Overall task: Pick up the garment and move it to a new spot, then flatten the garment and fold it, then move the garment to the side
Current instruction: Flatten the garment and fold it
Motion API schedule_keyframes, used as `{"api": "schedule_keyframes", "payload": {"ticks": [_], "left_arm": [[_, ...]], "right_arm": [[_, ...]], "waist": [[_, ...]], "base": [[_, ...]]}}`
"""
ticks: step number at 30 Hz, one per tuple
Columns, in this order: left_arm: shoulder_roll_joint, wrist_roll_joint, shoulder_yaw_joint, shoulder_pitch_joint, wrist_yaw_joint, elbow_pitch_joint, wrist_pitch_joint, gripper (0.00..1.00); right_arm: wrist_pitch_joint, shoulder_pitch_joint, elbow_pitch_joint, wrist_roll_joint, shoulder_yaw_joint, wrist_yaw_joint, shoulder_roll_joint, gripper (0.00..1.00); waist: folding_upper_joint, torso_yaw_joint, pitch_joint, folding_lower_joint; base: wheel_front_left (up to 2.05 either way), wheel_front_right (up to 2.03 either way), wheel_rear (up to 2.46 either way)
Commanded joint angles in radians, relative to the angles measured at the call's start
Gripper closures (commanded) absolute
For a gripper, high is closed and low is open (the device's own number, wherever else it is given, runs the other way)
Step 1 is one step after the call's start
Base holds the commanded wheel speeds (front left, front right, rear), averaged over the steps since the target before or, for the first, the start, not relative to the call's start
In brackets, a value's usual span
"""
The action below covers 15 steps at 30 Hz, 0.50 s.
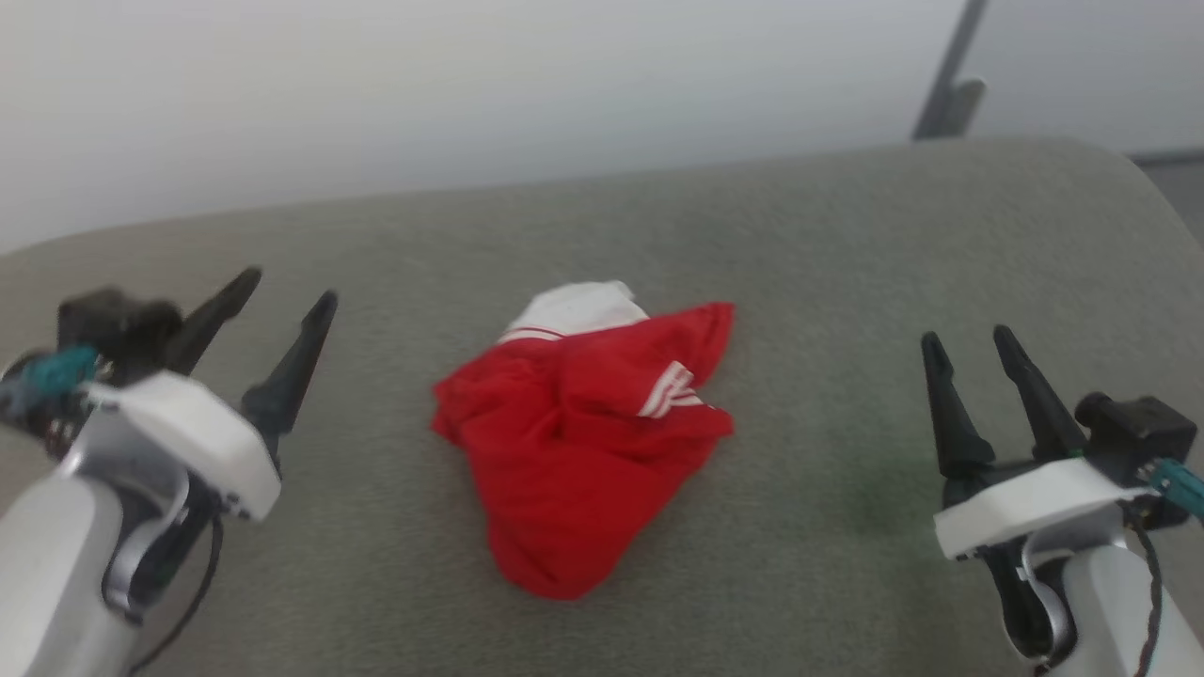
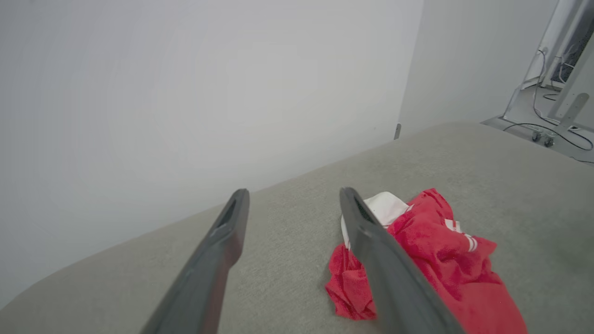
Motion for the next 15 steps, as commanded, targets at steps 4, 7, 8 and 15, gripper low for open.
{"api": "schedule_keyframes", "payload": {"ticks": [4,7,8,15], "left_arm": [[0.004,-0.022,-0.044,-0.115,-0.023,0.042,0.052,0.00],[0.004,-0.025,-0.095,-0.192,-0.031,0.081,0.093,0.00],[0.003,-0.028,-0.110,-0.216,-0.032,0.094,0.105,0.00],[0.002,-0.089,-0.223,-0.347,-0.035,0.180,0.167,0.00]], "right_arm": [[-0.014,-0.038,0.004,0.008,0.024,0.000,0.013,0.00],[-0.017,-0.057,0.018,0.001,0.033,0.000,0.017,0.00],[-0.020,-0.063,0.019,-0.005,0.035,0.000,0.017,0.00],[-0.030,-0.091,0.031,0.003,0.057,0.000,0.031,0.00]], "waist": [[0.0000,-0.101,0.093,0.0000],[0.0000,-0.132,0.124,0.0000],[0.0000,-0.142,0.134,0.0000],[0.0000,-0.198,0.190,0.0000]], "base": [[0.00,0.00,0.00],[0.00,0.00,0.00],[0.00,0.00,0.00],[0.00,0.00,0.00]]}}
